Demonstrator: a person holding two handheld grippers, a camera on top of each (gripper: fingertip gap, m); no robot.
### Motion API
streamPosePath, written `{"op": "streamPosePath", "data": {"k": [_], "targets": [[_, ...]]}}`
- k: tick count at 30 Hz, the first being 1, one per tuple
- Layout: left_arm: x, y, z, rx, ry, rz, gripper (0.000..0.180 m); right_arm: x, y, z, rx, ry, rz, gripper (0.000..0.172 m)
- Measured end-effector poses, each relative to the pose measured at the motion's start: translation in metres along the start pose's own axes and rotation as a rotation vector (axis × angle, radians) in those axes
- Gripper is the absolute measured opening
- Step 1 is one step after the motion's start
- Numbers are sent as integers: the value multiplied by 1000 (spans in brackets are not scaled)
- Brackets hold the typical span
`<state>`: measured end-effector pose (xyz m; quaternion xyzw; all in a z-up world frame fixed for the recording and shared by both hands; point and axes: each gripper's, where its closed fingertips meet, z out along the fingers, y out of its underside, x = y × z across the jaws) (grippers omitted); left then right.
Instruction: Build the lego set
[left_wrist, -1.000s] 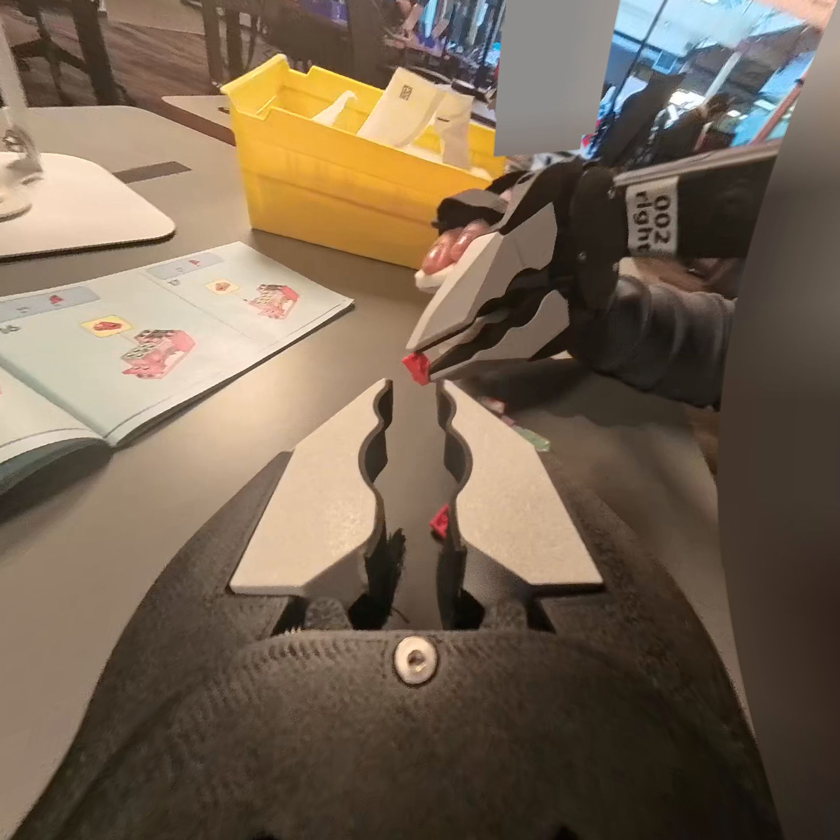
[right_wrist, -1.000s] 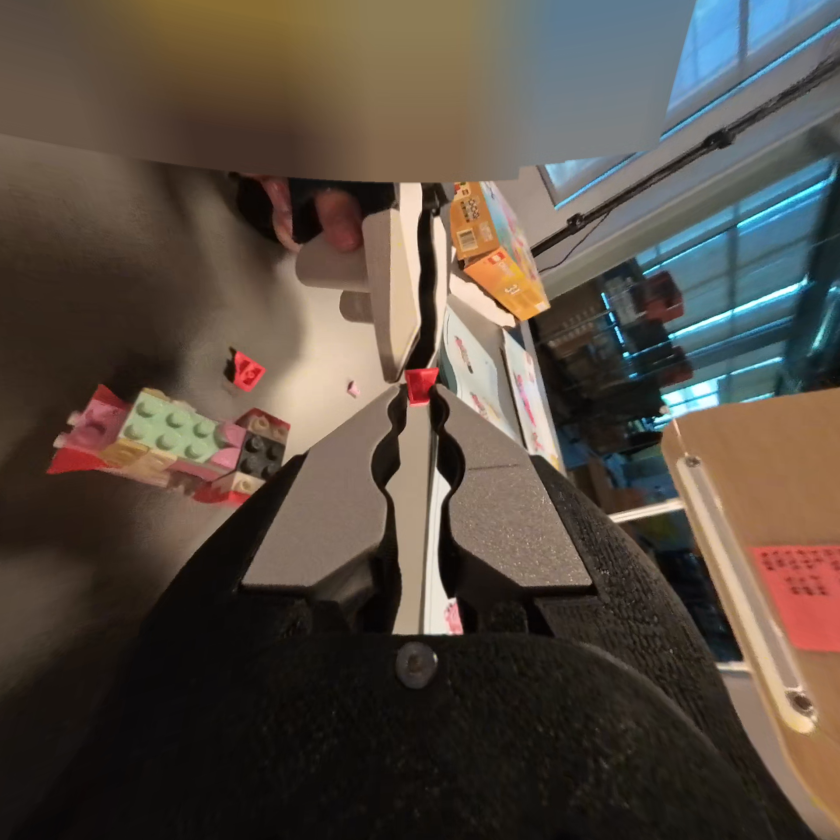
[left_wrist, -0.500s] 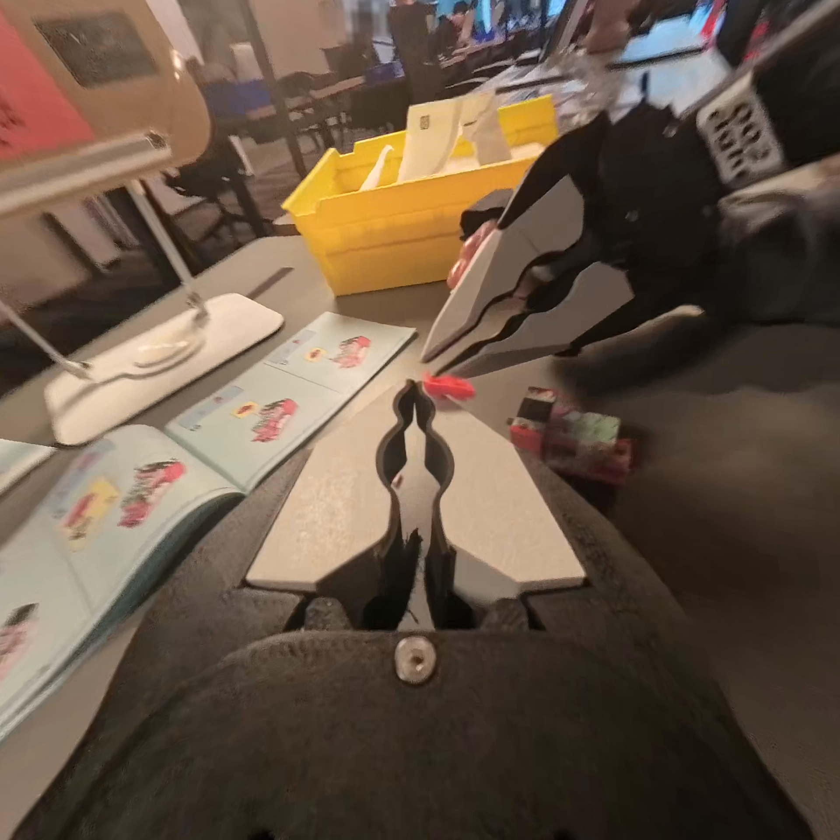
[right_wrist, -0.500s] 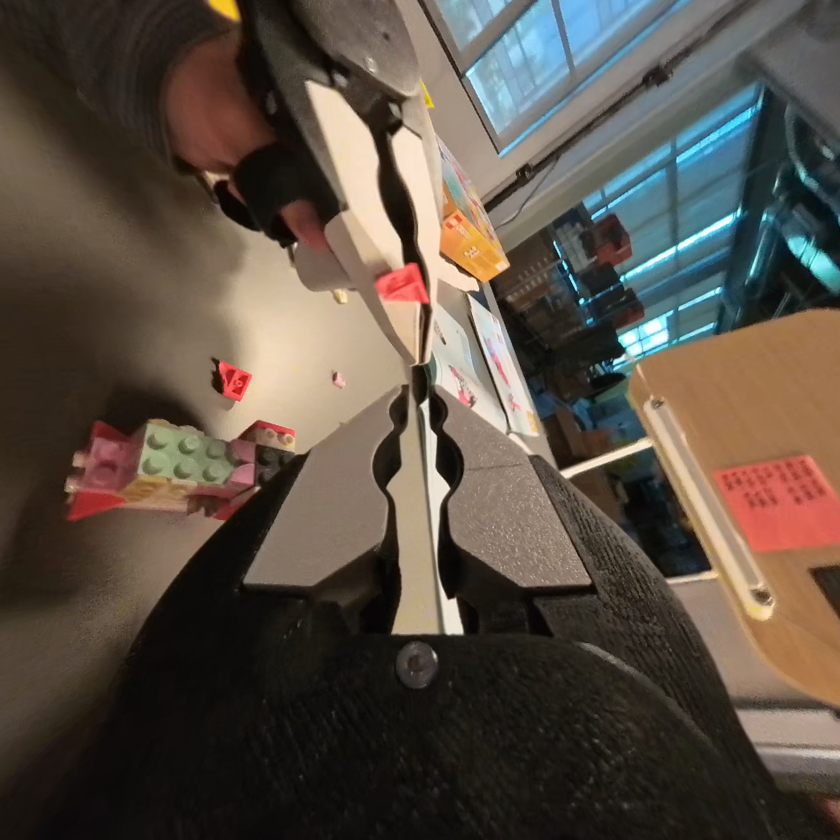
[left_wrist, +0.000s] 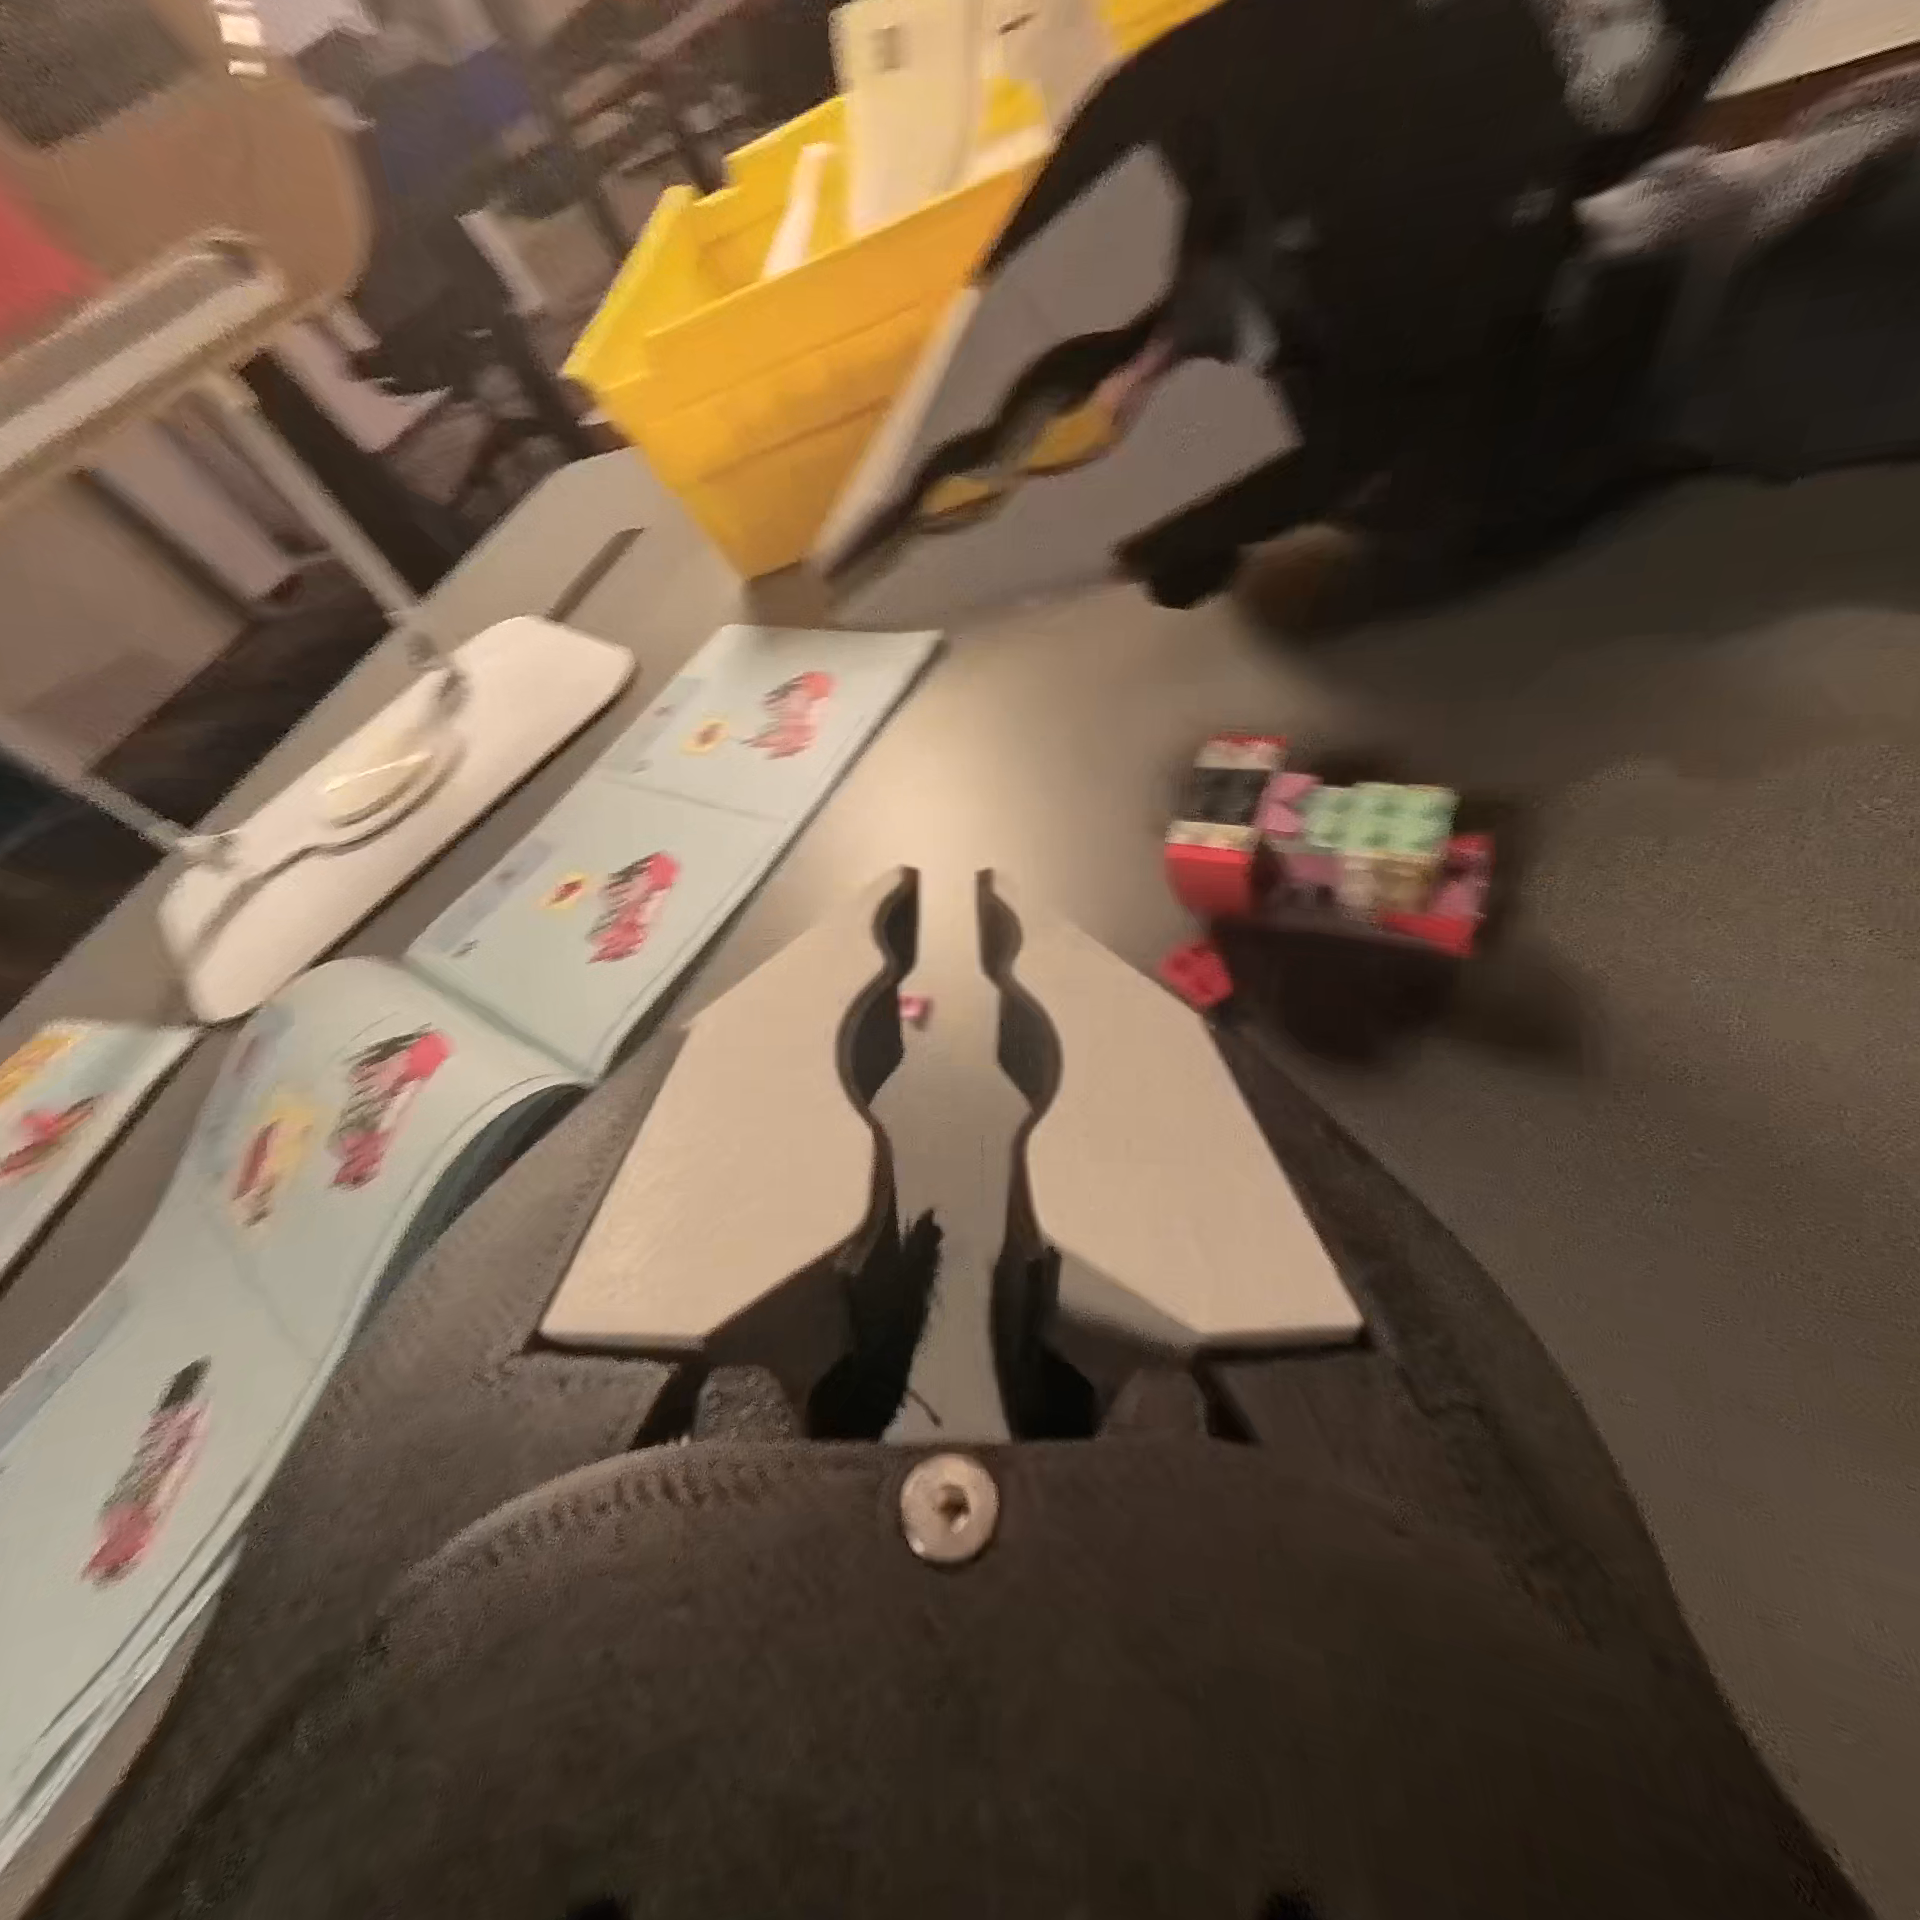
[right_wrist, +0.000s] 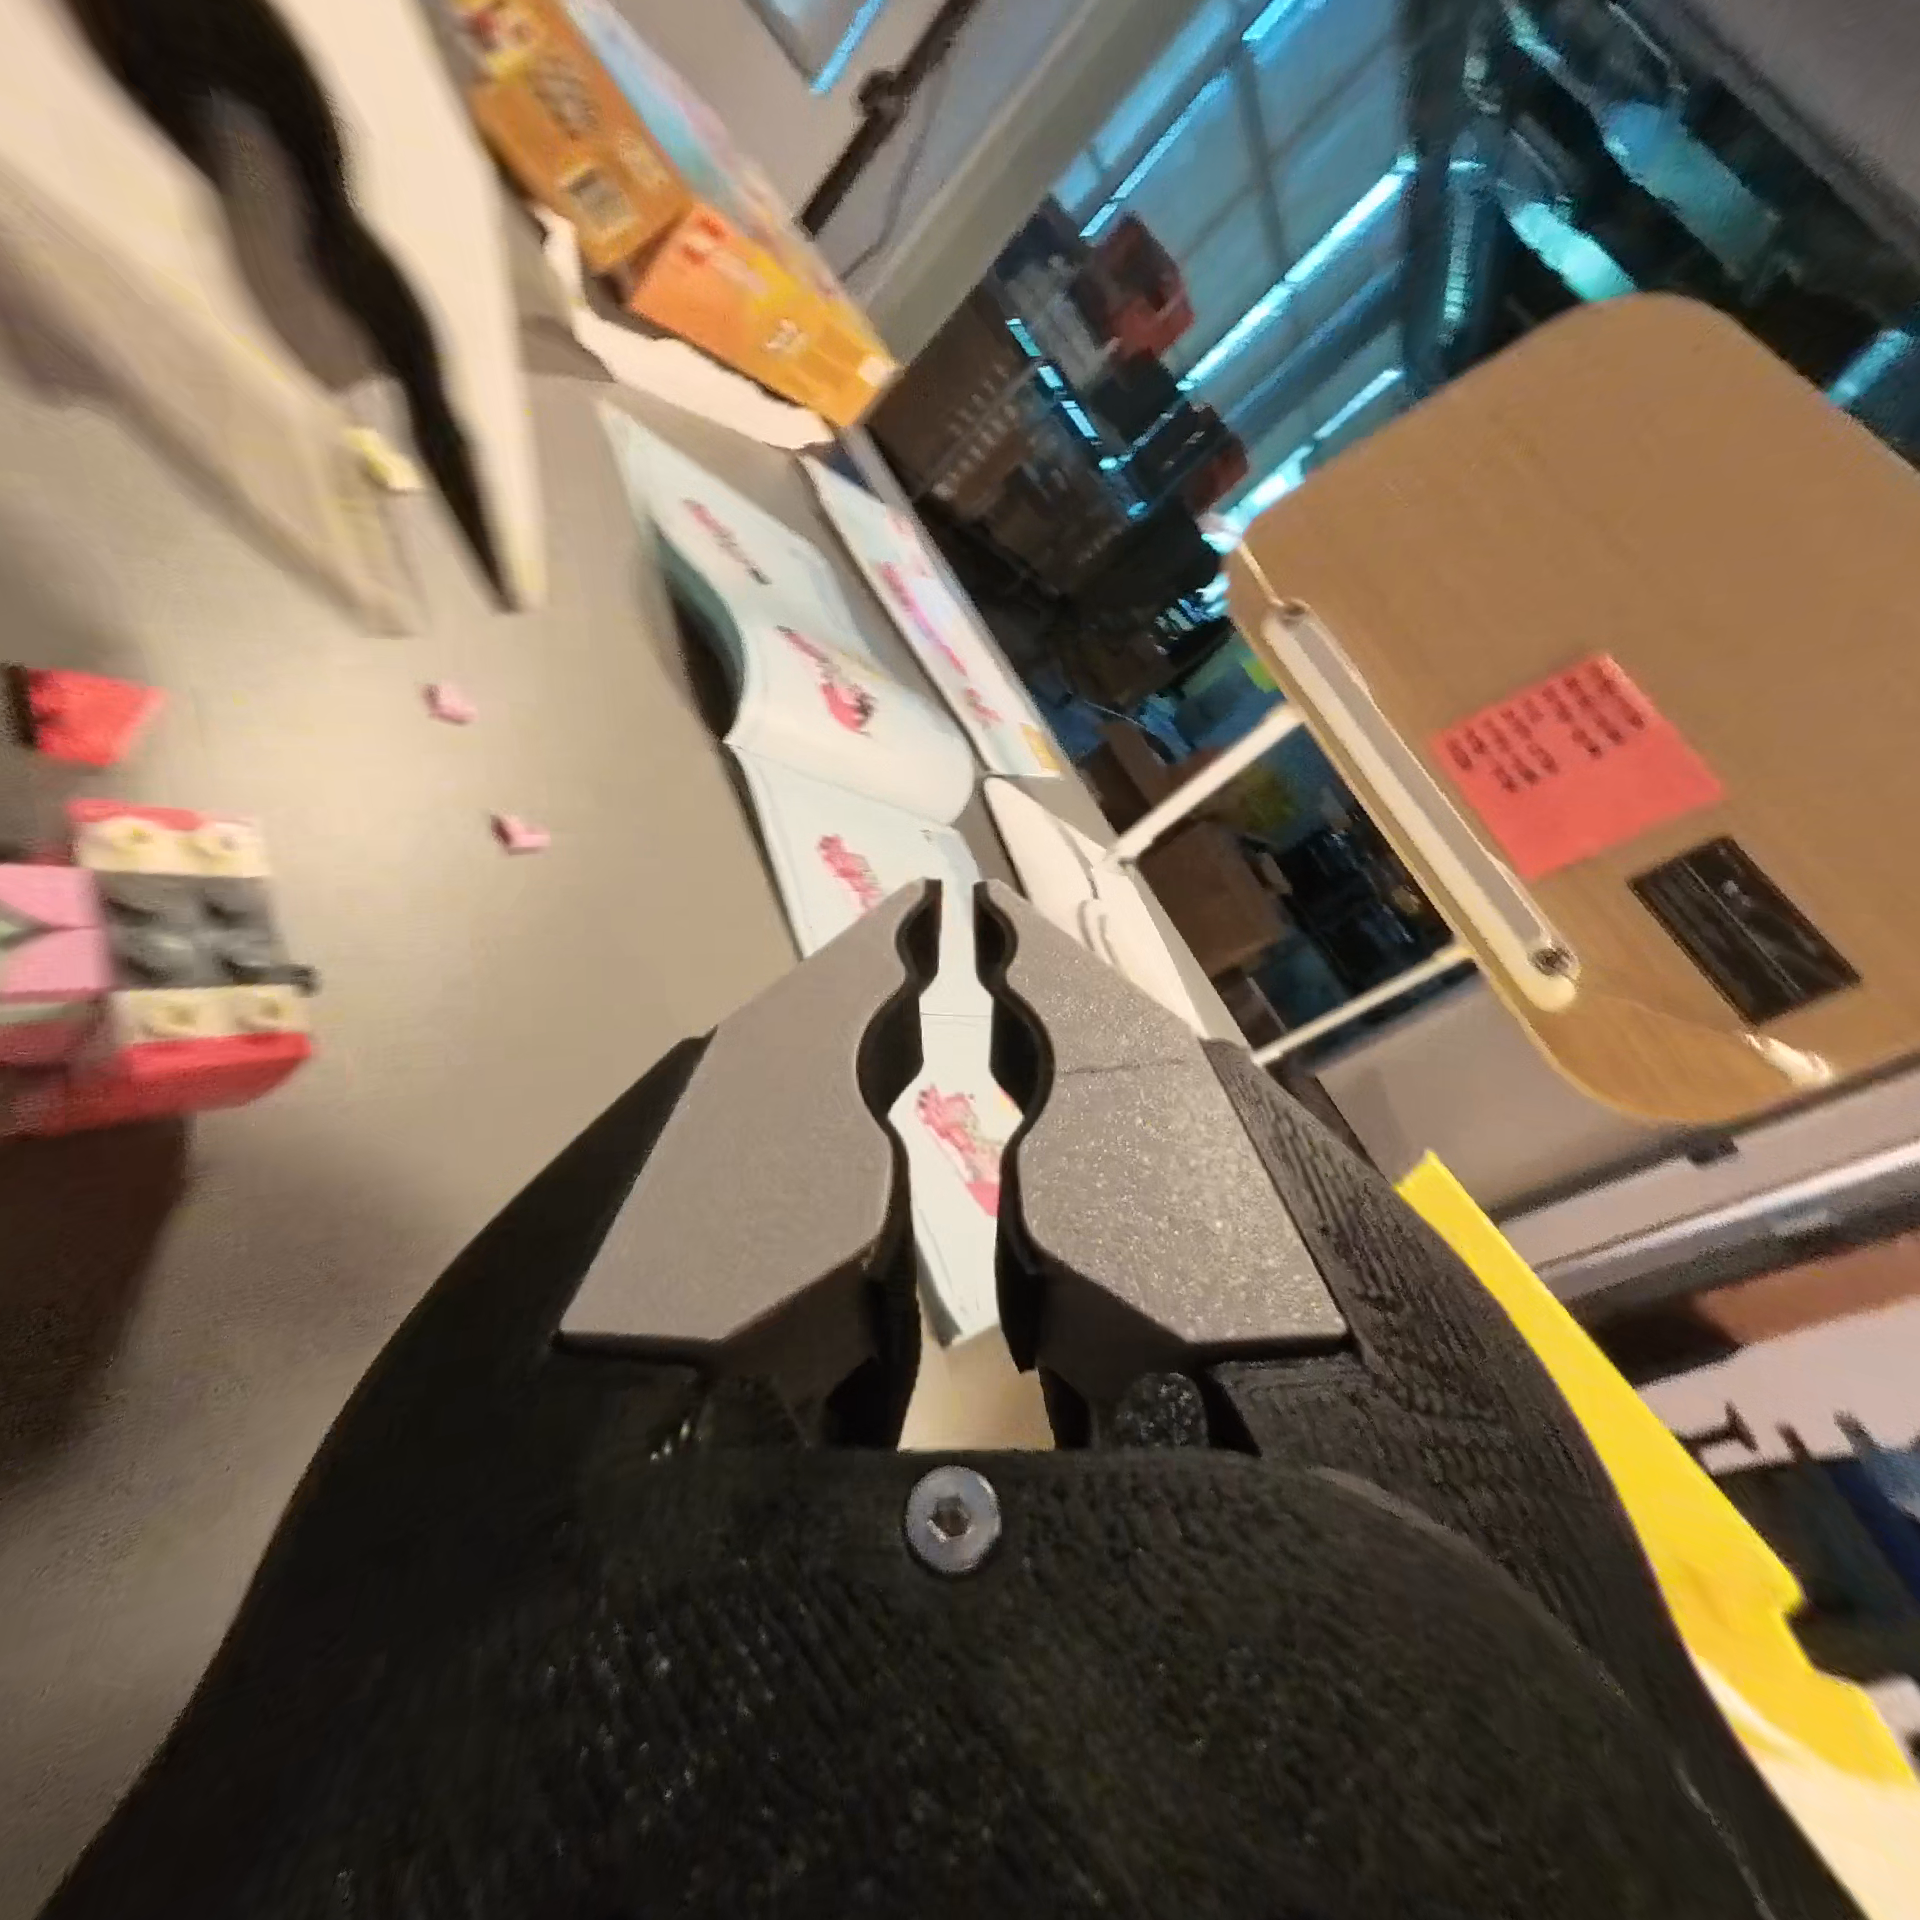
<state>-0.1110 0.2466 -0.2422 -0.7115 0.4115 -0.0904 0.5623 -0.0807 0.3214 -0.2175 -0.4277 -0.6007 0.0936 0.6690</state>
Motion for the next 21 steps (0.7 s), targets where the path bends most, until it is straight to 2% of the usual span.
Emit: {"op": "streamPosePath", "data": {"k": [2, 5, 6, 13, 16, 19, 21], "targets": [[21, -2, -4, 7, 161, -34, 26, 15, 6, -2, 17, 62, 62, 4], [44, -2, -5, -25, 342, -156, 33, 29, 10, -4, 38, 110, 167, 4], [47, 1, -2, -57, 360, -176, 33, 31, 11, -4, 44, 117, 193, 4], [61, 33, 16, -292, 362, -141, 35, 34, 14, 0, 51, 109, 278, 4], [64, 34, 17, -291, 388, -150, 18, 30, 10, 1, 67, 77, 307, 4], [58, 35, 16, -292, 353, -118, 16, 19, 0, 0, 108, -49, 410, 6], [43, 36, 15, -283, 248, -35, 16, 7, -12, -3, 151, -199, 532, 6]]}}
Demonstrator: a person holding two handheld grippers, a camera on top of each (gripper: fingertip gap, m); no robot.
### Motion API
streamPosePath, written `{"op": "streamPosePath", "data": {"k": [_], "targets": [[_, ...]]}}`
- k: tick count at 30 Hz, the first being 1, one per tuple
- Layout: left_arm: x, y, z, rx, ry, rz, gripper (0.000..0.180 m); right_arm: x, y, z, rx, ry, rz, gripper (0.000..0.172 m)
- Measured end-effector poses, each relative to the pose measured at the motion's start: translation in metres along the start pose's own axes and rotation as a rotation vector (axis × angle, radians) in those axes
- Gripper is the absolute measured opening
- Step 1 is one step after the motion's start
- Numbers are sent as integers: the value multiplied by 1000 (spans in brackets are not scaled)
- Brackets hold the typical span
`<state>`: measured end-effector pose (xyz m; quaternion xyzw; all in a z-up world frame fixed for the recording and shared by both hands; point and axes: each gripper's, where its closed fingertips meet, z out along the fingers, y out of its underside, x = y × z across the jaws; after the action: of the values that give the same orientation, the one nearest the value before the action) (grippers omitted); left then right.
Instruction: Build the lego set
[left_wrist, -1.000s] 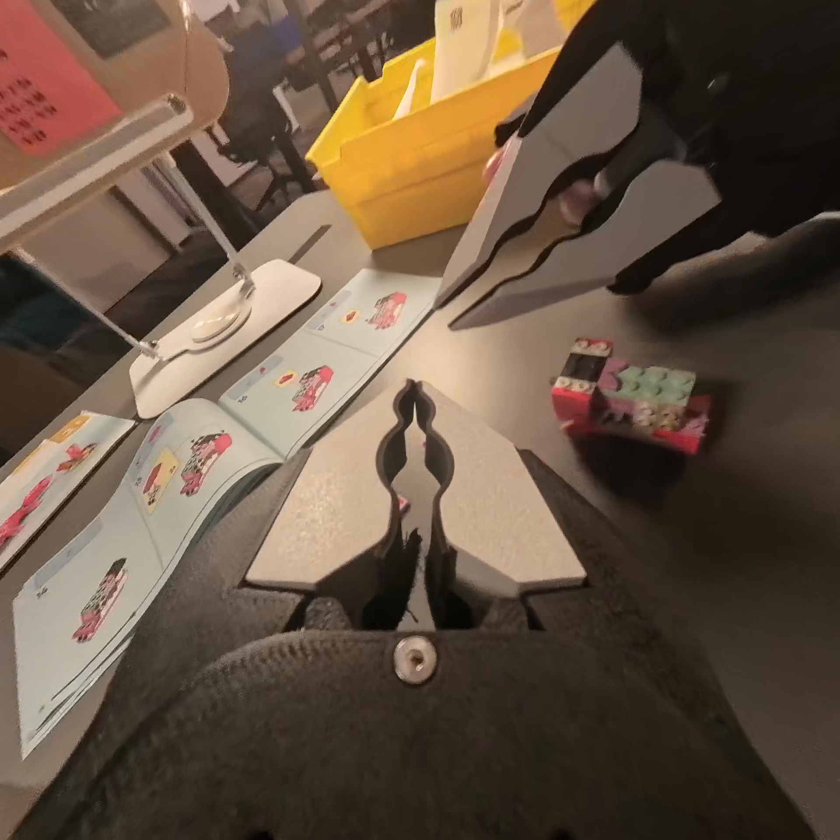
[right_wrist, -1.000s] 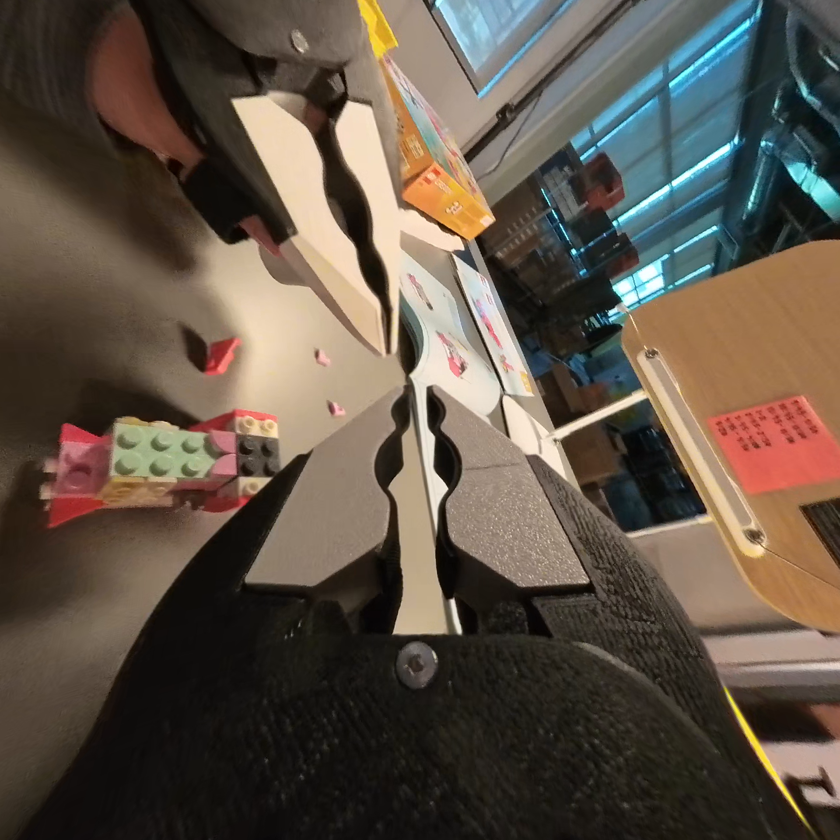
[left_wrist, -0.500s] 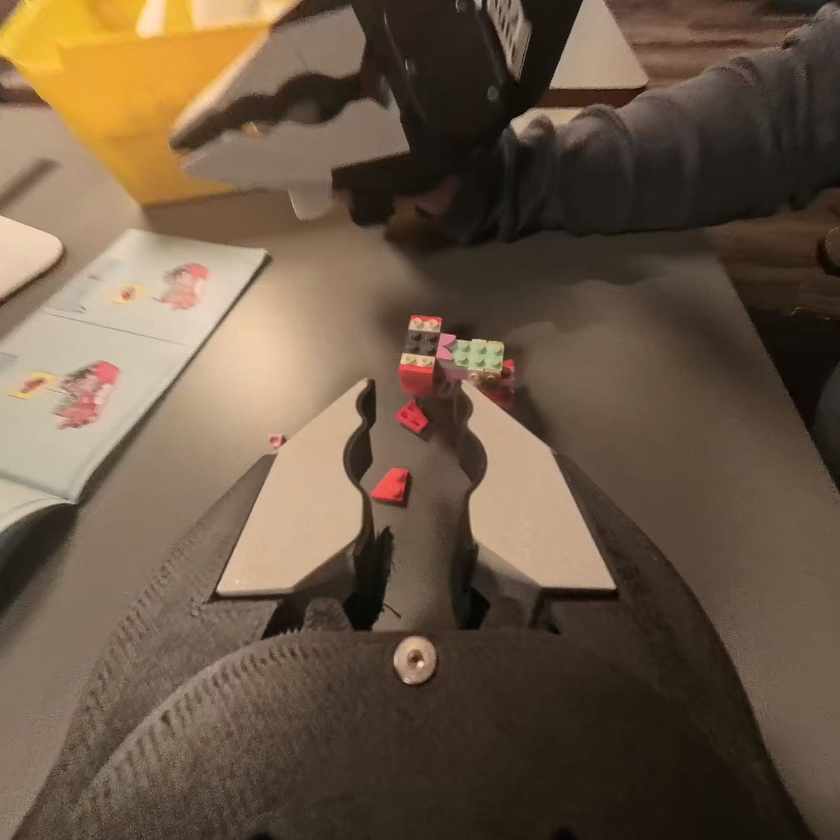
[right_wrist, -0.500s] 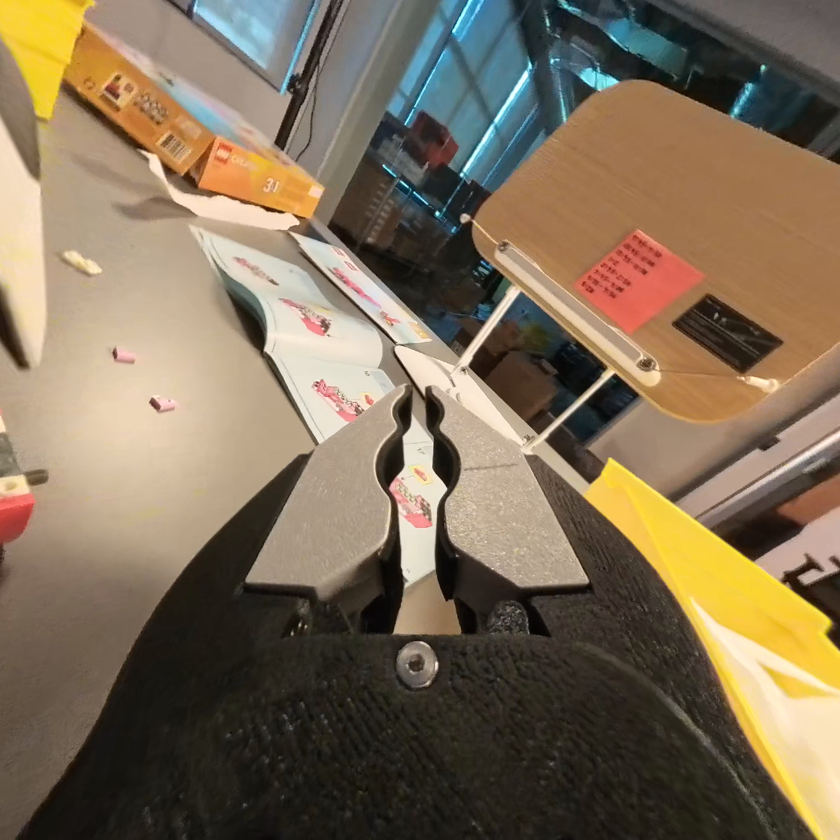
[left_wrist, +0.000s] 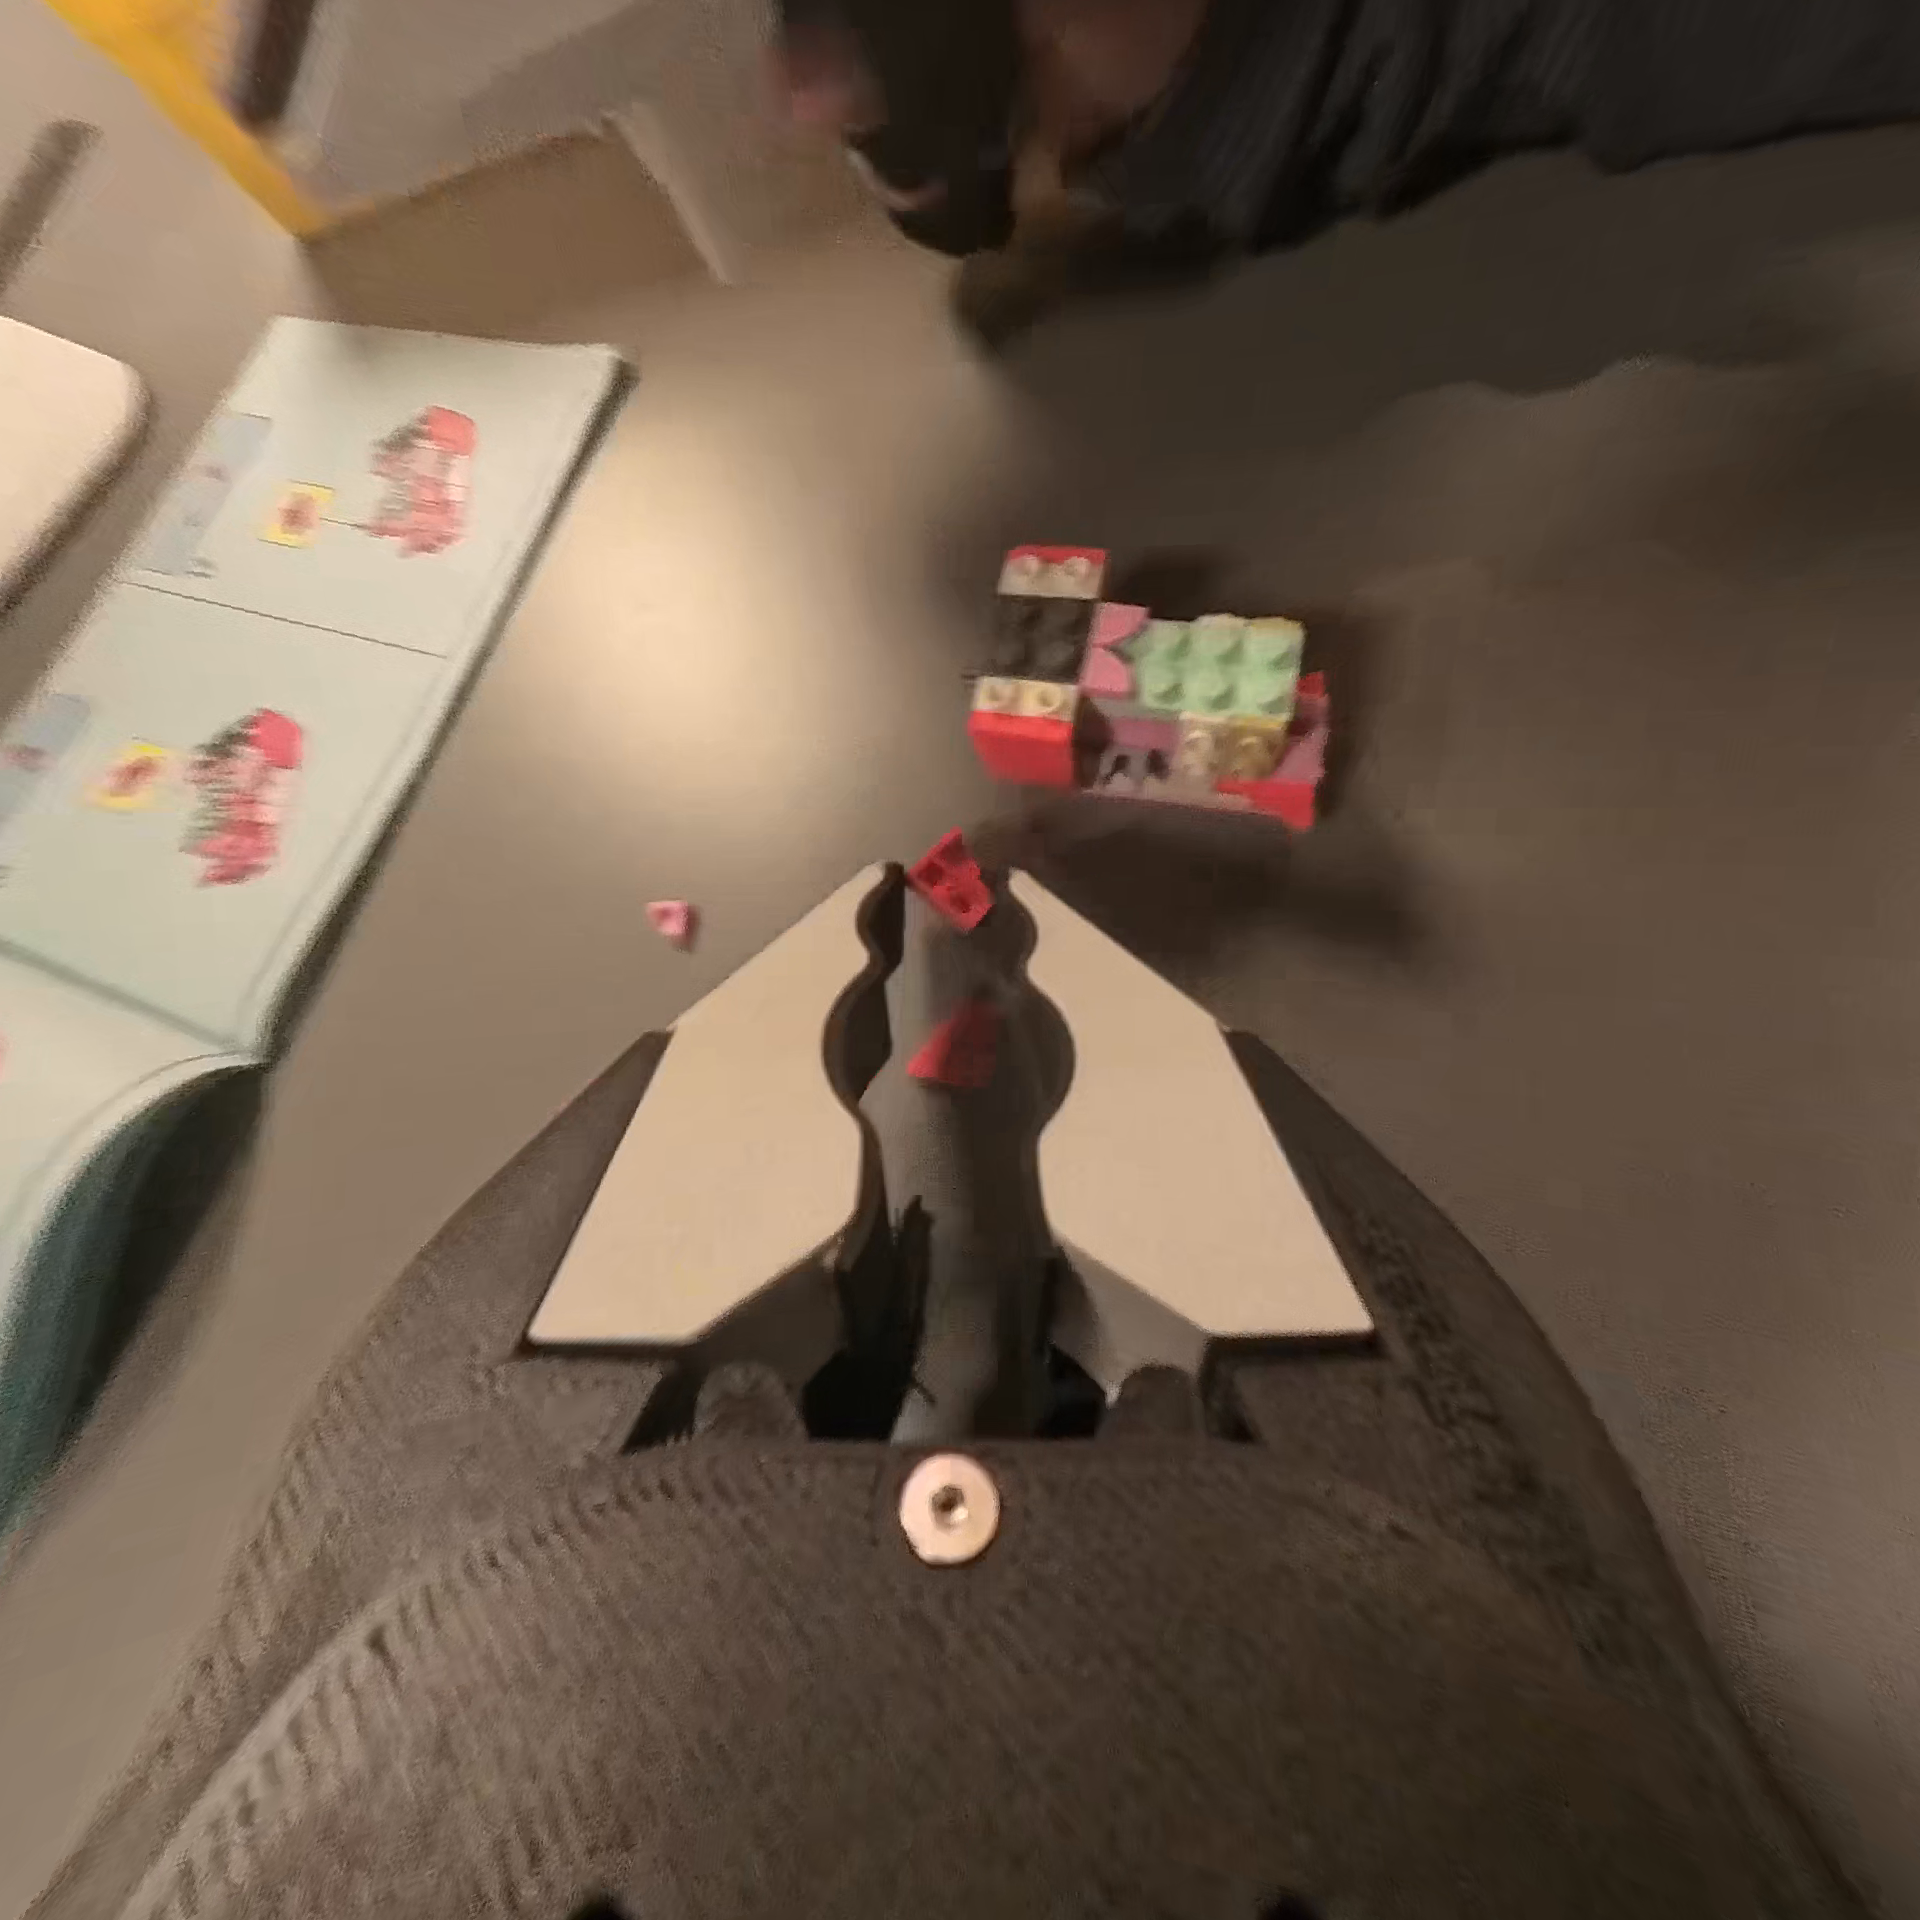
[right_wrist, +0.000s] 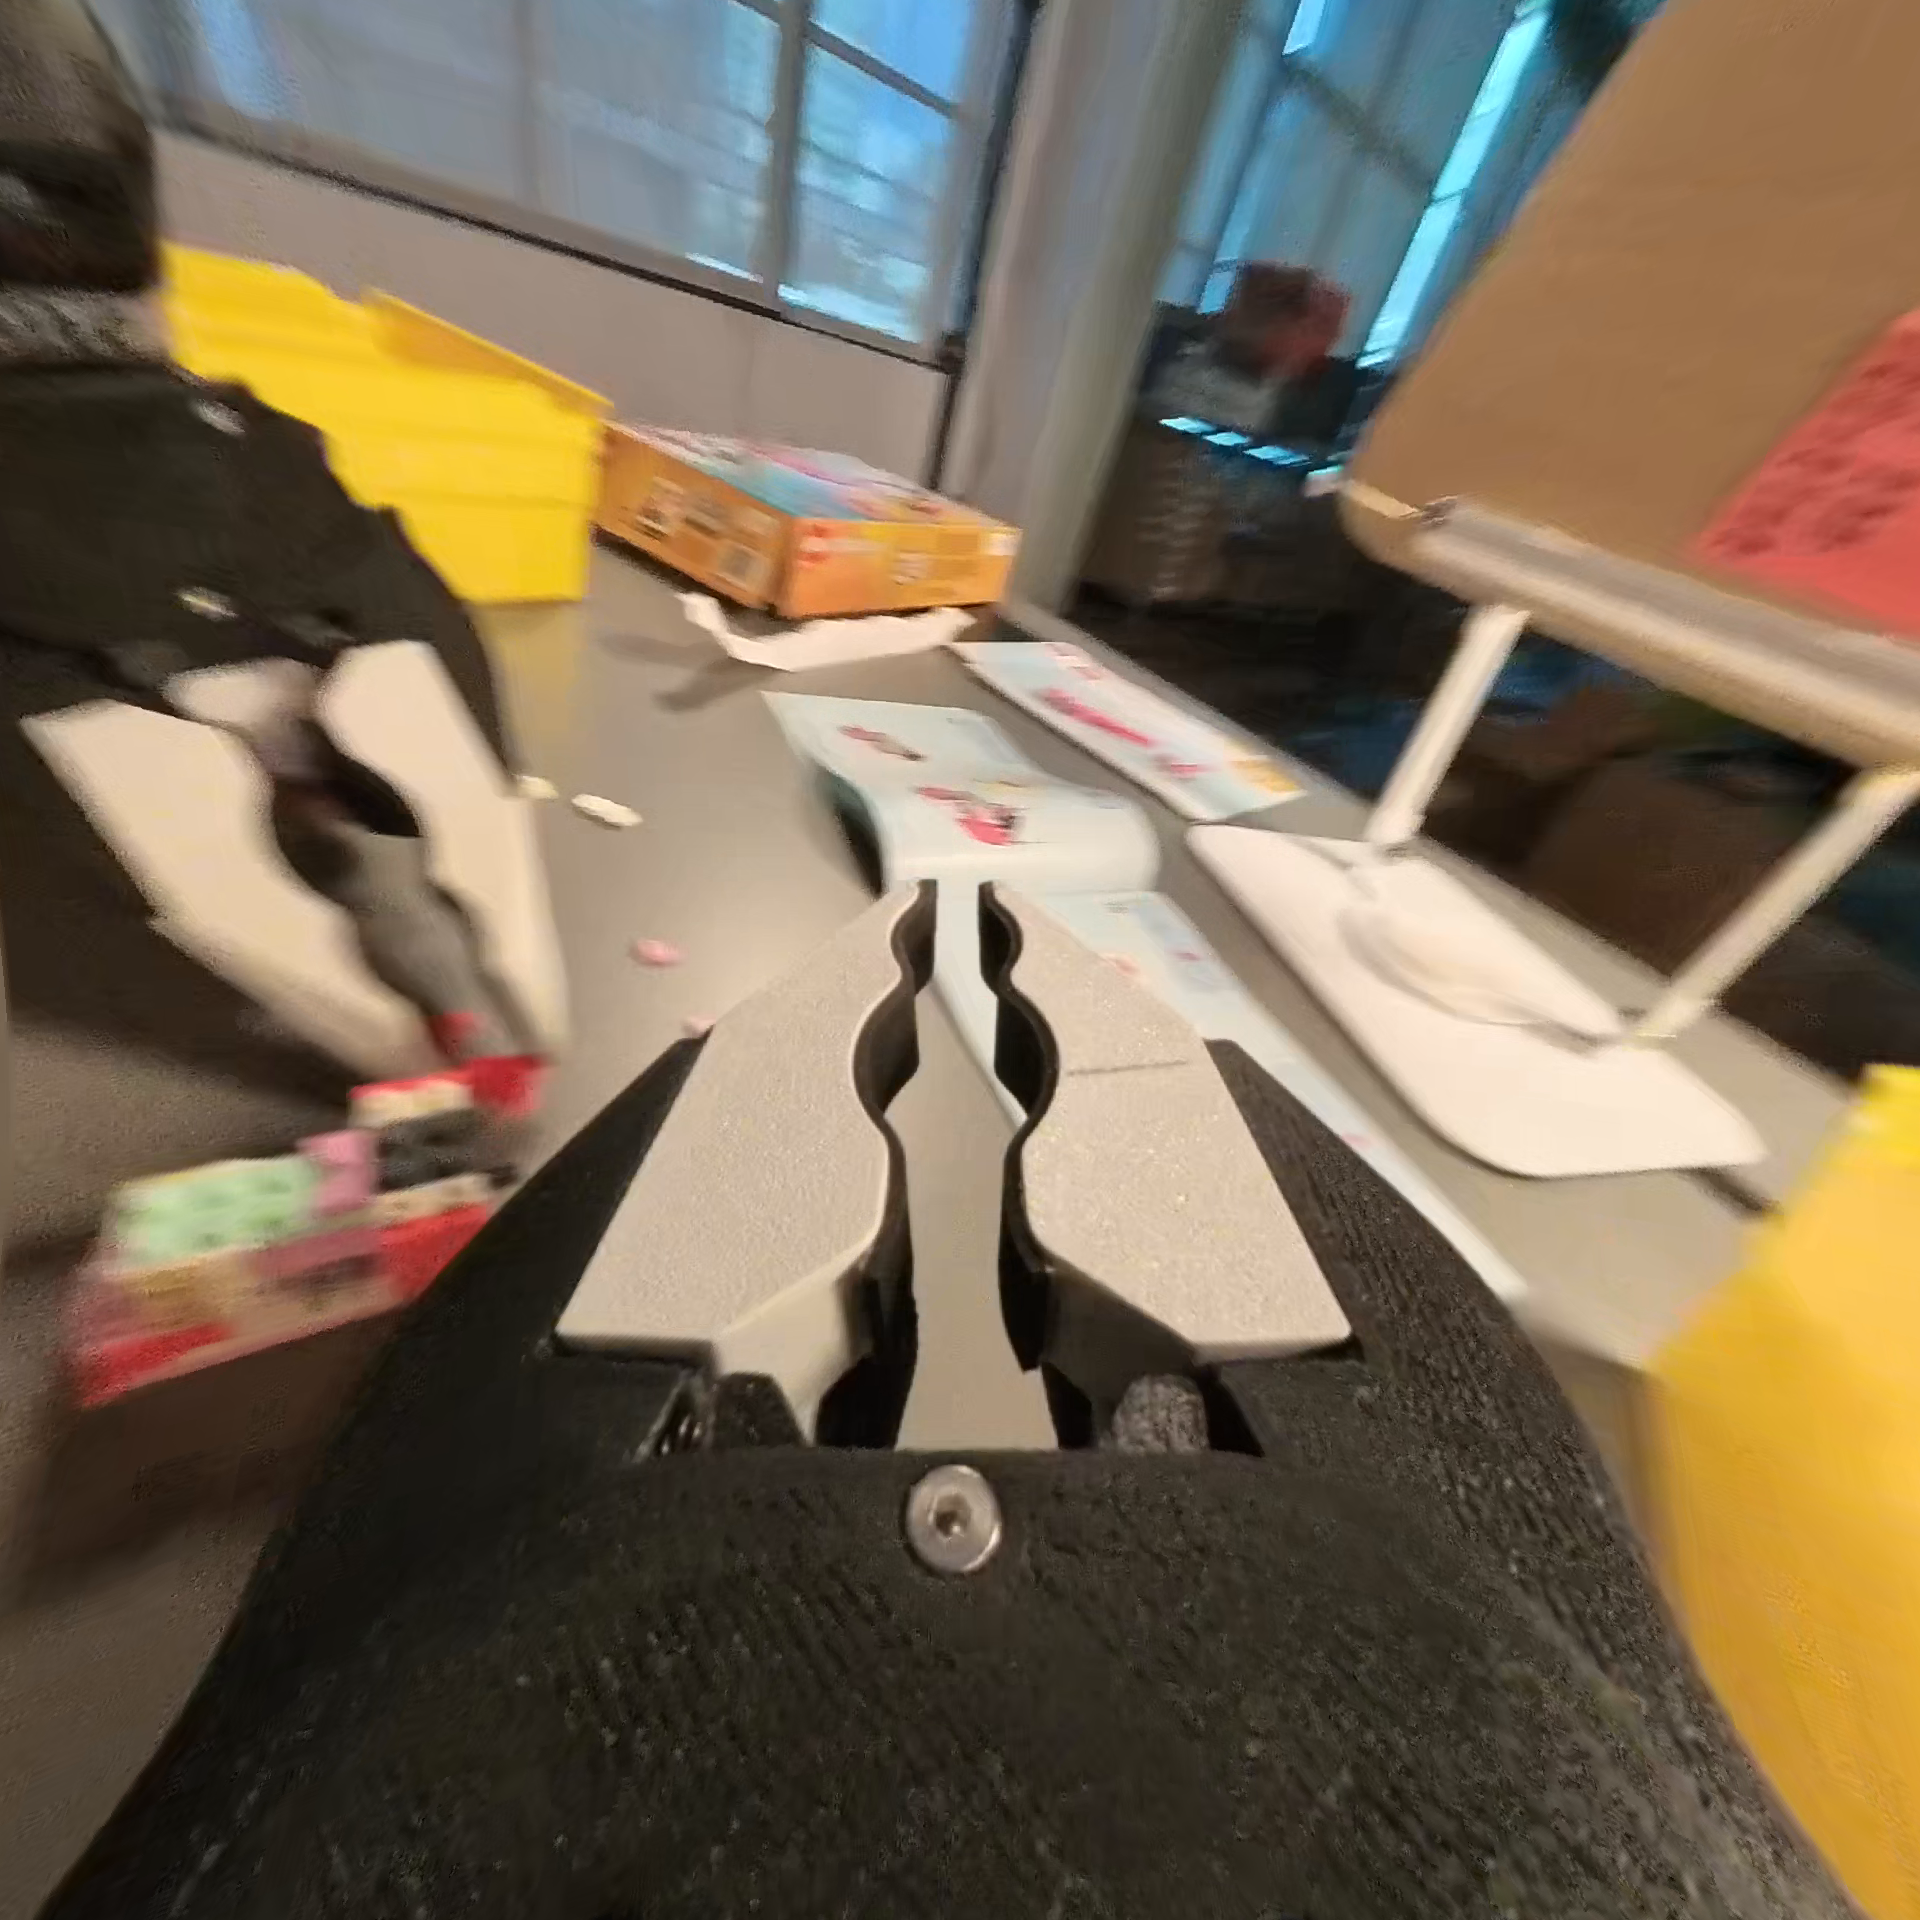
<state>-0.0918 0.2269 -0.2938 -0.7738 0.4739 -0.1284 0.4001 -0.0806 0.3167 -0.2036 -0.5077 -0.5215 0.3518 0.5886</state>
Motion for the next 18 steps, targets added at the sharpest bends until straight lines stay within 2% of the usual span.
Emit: {"op": "streamPosePath", "data": {"k": [4, 6, 12, 18], "targets": [[-30, -29, -24, 167, -286, 152, 16, -49, -8, -3, -33, -416, 342, 12], [-33, -40, -35, 223, -384, 252, 16, -64, -10, -6, -62, -539, 440, 16], [-25, -53, -43, 248, -520, 497, 16, -84, -3, -5, -142, -620, 462, 8], [-22, -54, -41, 227, -558, 597, 15, -90, -1, -4, -155, -638, 460, 4]]}}
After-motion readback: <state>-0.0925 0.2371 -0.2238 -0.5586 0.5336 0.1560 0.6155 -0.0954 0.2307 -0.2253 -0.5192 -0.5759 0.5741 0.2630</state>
